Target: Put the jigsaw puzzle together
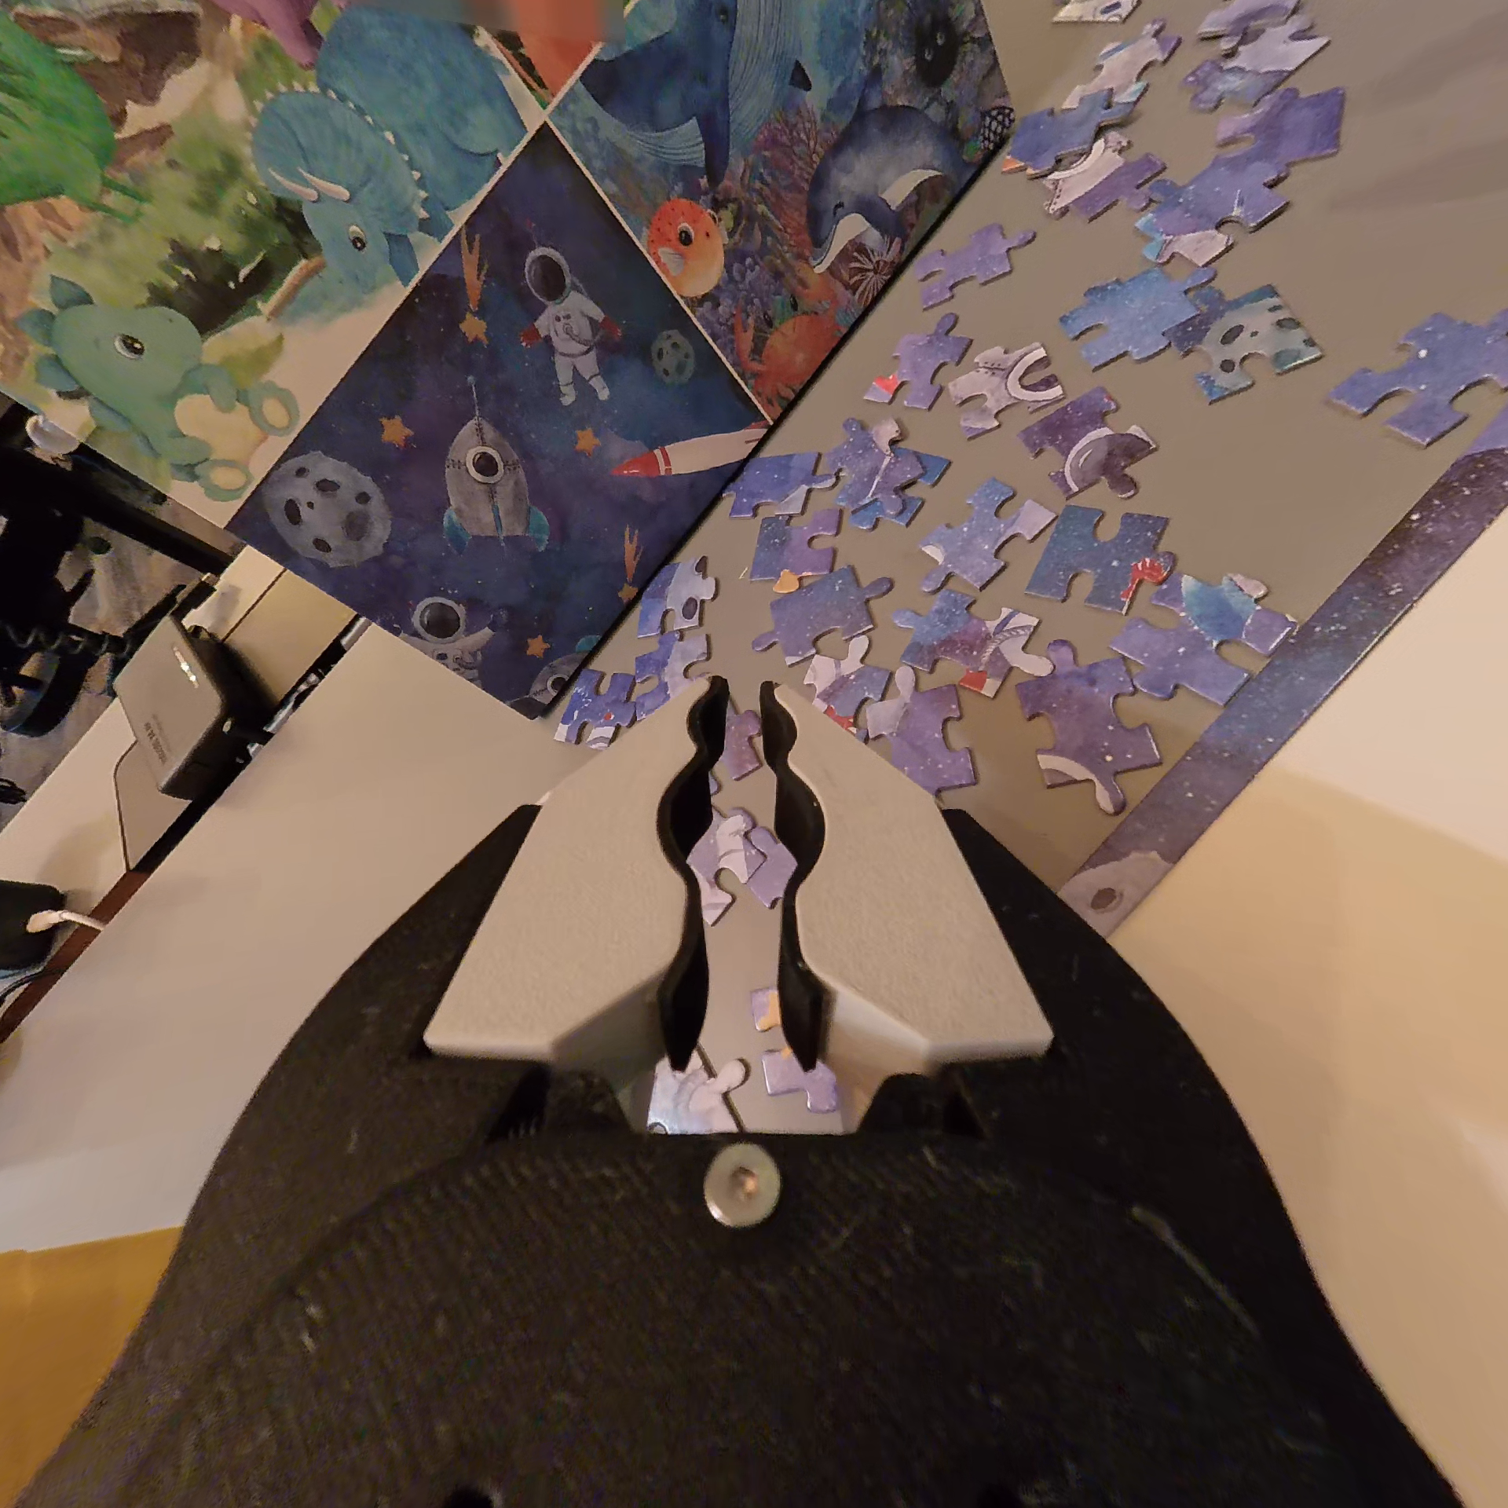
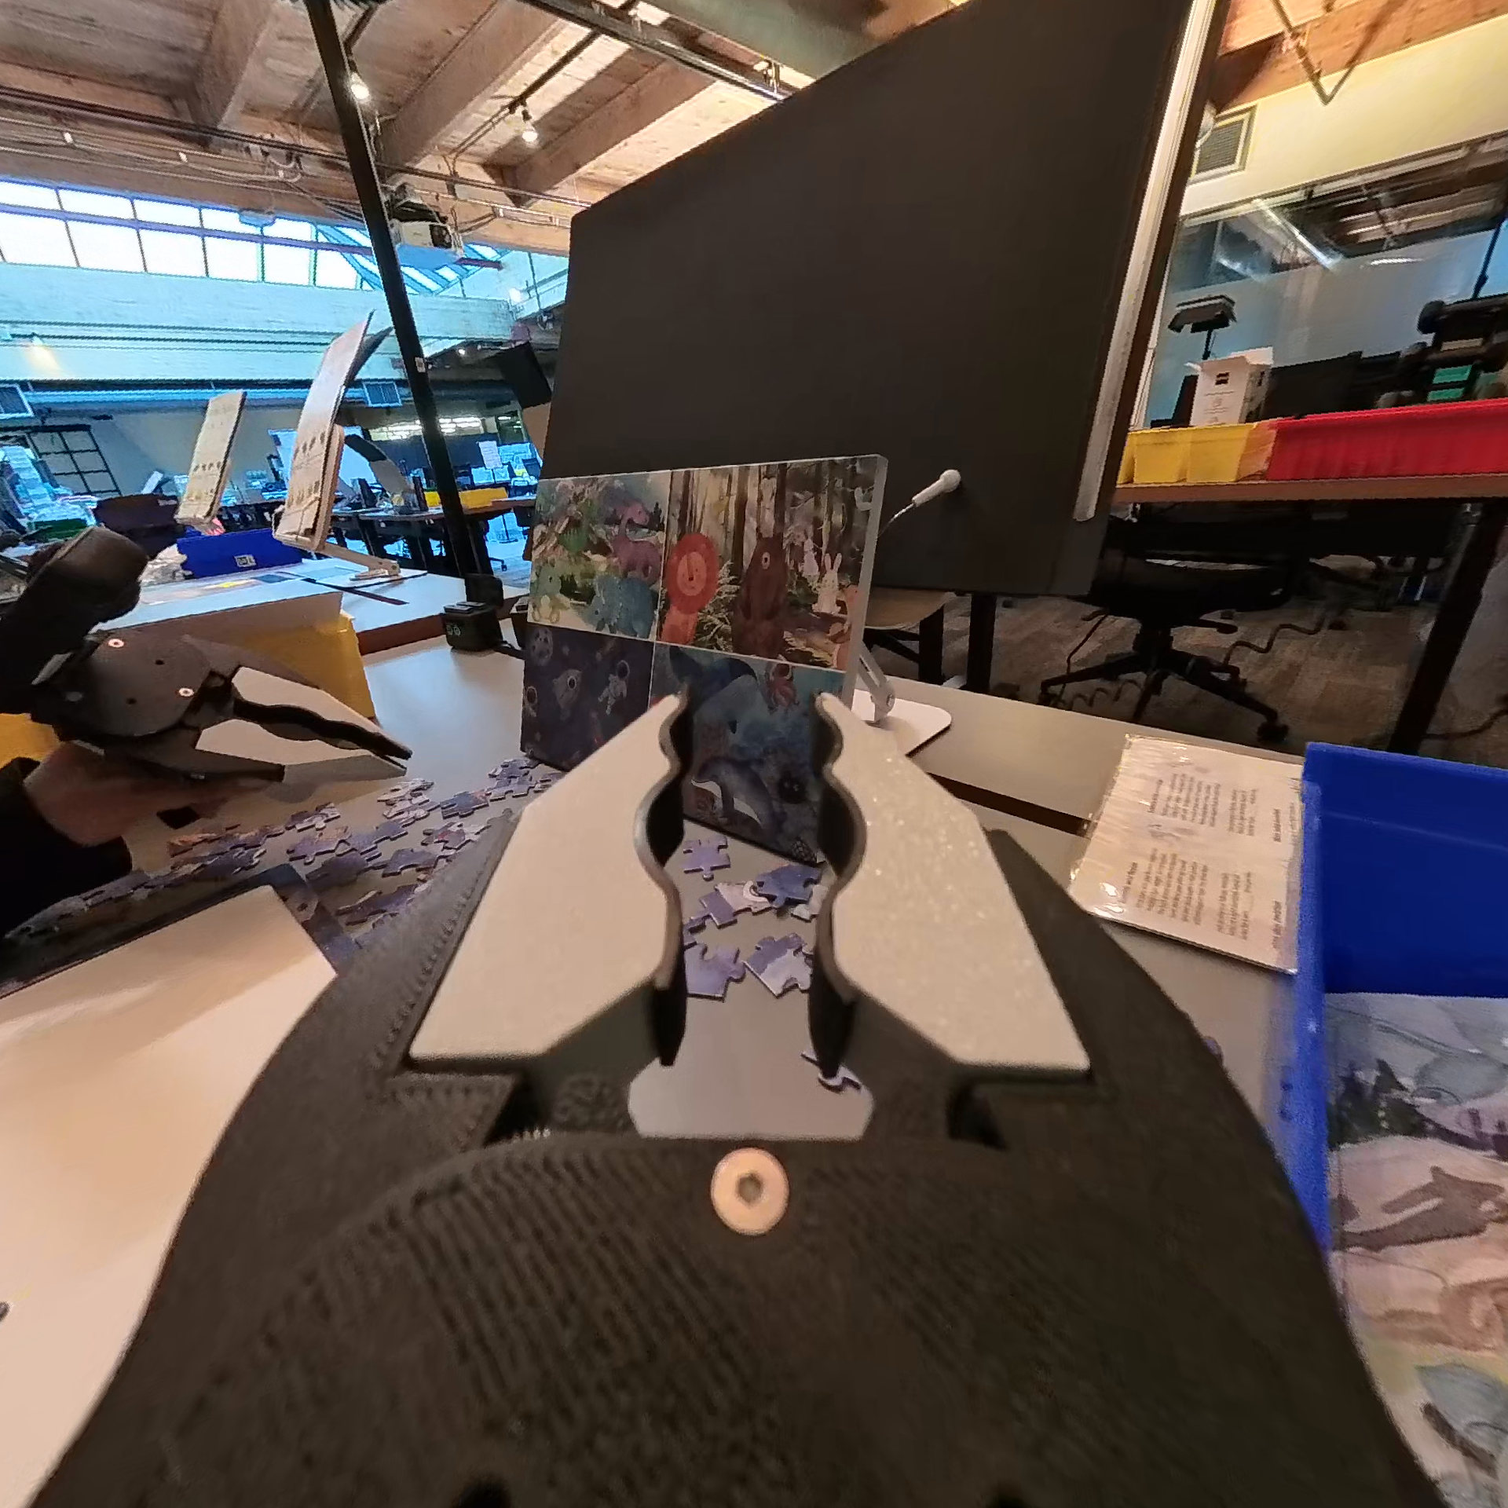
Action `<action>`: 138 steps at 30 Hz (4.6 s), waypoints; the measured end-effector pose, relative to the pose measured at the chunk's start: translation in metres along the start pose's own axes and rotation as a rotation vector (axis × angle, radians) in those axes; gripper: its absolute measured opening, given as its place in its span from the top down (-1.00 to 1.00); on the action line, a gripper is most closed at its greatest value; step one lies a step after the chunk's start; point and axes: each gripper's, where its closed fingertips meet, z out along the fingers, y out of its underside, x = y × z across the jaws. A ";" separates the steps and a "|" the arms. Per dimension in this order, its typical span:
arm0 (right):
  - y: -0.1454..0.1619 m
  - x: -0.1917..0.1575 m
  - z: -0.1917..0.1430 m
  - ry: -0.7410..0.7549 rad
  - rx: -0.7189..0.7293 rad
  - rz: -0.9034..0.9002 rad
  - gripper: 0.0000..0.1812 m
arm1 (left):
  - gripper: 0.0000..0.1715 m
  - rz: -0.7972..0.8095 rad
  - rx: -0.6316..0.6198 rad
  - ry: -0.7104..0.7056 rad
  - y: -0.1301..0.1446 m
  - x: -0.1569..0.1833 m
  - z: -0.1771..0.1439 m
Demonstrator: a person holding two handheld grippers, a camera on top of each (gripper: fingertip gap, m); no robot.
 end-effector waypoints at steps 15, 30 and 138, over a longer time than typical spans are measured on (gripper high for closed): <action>-0.009 -0.002 -0.004 0.083 -0.053 -0.248 0.76 | 0.89 -0.257 0.161 0.101 -0.017 -0.009 -0.014; 0.026 -0.015 0.011 0.015 -0.181 -0.280 0.88 | 0.86 -0.513 0.387 0.273 -0.042 -0.017 -0.038; -0.034 -0.029 -0.022 0.141 0.101 -0.491 0.97 | 0.79 -0.341 0.498 -0.012 -0.091 -0.052 -0.102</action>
